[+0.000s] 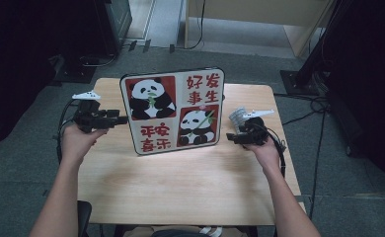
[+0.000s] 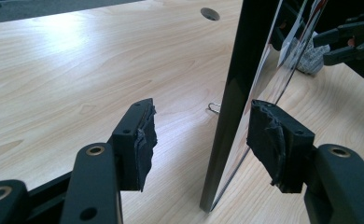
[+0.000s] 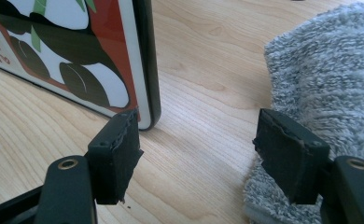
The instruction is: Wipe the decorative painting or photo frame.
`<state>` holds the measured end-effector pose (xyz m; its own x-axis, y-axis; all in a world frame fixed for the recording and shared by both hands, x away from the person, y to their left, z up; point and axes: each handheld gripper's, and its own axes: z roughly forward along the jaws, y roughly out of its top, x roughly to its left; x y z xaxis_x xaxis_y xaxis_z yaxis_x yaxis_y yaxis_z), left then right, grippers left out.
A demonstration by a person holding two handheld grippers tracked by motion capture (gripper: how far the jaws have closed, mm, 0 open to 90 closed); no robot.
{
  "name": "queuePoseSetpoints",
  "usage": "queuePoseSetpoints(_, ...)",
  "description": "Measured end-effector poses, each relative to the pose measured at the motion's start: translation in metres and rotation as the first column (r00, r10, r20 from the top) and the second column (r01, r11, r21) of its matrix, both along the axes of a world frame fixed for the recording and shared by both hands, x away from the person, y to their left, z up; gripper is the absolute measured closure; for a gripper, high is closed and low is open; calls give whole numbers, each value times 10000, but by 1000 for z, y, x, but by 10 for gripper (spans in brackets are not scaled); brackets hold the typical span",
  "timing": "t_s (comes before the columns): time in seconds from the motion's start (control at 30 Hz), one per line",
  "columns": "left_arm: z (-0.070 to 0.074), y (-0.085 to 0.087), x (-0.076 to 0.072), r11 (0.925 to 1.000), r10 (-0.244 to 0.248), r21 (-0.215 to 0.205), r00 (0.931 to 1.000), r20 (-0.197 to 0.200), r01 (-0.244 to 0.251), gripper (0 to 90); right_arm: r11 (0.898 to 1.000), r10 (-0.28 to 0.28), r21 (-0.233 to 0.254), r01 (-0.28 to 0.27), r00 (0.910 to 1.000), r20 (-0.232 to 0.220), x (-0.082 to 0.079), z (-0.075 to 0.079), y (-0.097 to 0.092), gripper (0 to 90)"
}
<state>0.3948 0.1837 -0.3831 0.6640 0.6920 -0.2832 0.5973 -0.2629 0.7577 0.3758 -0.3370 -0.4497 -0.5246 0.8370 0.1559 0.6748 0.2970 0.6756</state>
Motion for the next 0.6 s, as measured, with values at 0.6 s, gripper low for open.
queuePoseSetpoints(0.6, -11, 17, -2, 9993, 265, 274, 9996, -70, -263, 389, 9999, -100, 54, 99, 9999, 77, -1, 0, -2, 312)
